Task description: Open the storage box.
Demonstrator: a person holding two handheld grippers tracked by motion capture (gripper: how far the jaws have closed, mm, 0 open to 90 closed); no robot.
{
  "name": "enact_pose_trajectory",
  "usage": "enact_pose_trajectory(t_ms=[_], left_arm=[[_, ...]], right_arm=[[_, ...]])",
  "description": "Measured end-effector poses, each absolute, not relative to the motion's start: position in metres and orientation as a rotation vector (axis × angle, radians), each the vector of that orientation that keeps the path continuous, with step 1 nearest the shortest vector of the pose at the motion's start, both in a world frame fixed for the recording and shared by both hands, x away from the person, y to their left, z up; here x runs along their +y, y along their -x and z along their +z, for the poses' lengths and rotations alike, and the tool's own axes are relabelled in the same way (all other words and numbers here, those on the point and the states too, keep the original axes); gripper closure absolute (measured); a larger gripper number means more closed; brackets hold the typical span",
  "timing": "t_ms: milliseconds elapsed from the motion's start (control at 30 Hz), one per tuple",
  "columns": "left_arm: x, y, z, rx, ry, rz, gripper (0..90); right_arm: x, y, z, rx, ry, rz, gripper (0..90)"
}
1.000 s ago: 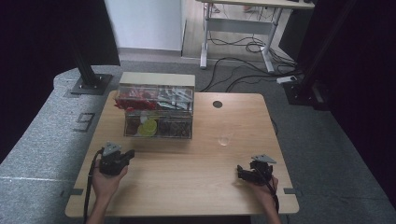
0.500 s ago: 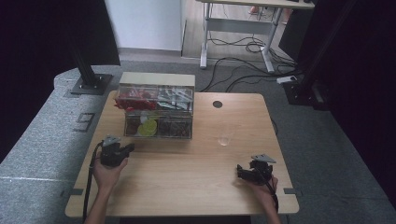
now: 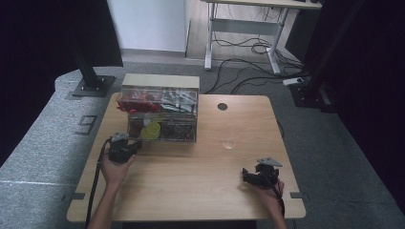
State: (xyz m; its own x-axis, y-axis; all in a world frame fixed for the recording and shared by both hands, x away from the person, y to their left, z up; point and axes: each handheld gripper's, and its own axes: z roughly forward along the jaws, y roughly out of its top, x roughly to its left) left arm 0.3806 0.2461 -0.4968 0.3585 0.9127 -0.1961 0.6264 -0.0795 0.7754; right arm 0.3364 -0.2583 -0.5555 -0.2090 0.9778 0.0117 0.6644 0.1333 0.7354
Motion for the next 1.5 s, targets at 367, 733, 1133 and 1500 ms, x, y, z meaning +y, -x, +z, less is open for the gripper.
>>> enact_pose_trajectory(t_ms=[367, 733, 1133, 1500], left_arm=[[0.246, -0.386, -0.5, 1.37, -1.802, 0.432, 90.0], [0.245, -0.38, -0.494, 1.355, -1.782, 0.456, 90.0], [0.247, -0.375, -0.483, 1.332, -1.763, 0.482, 90.0], [0.24, -0.379, -0.471, 1.309, -1.759, 0.474, 90.0]], right_arm=[[-0.258, -0.336, -0.555, 1.935, -1.575, 0.86, 10.7], [-0.258, -0.336, -0.555, 1.935, -1.576, 0.86, 10.9], [-0.258, -0.336, -0.555, 1.931, -1.578, 0.86, 11.5], [-0.259, -0.335, -0.555, 1.921, -1.582, 0.861, 13.0]])
